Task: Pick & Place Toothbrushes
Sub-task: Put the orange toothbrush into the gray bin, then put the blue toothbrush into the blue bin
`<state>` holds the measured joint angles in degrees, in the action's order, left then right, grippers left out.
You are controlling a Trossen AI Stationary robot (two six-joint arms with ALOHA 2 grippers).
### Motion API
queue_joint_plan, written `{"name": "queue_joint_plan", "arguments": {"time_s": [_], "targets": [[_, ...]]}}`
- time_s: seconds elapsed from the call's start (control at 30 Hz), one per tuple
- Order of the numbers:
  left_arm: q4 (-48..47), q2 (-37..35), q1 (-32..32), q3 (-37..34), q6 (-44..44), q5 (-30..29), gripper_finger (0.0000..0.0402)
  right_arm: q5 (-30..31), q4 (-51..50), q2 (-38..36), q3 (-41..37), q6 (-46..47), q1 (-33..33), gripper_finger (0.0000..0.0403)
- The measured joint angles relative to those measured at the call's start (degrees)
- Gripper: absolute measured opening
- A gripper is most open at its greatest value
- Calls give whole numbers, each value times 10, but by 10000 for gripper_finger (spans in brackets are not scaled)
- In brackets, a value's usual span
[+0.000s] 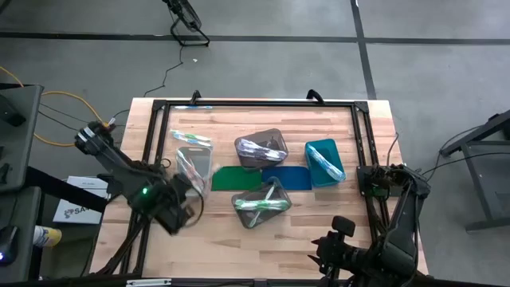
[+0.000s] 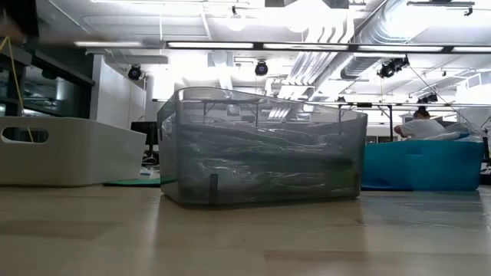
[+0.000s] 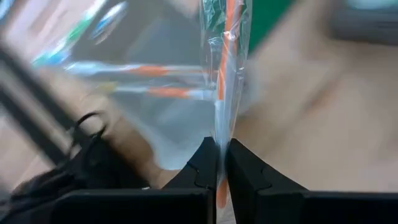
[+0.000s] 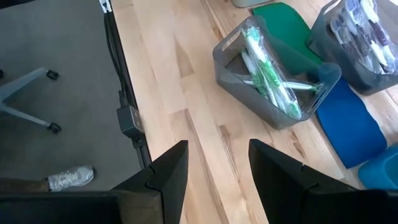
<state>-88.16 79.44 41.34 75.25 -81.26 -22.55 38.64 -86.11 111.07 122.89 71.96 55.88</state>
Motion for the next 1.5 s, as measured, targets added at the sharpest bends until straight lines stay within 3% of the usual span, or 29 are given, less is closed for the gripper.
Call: {"name": "queue_joint_plan", "arguments": {"time_s": [0.17, 0.57, 0.97, 1.5], "targets": [[15, -51, -32, -99, -98, 2, 9, 0, -1, 0, 0, -2, -1, 162], [172, -77, -143, -248, -108, 17, 9, 4, -5, 0, -2, -7, -1, 162], [173, -77, -162, -255, -101, 32, 35, 0, -5, 0, -2, -11, -1, 162], [177, -81, -162, -246, -41, 41, 177, 0, -5, 0, -2, -28, -1, 162]]}}
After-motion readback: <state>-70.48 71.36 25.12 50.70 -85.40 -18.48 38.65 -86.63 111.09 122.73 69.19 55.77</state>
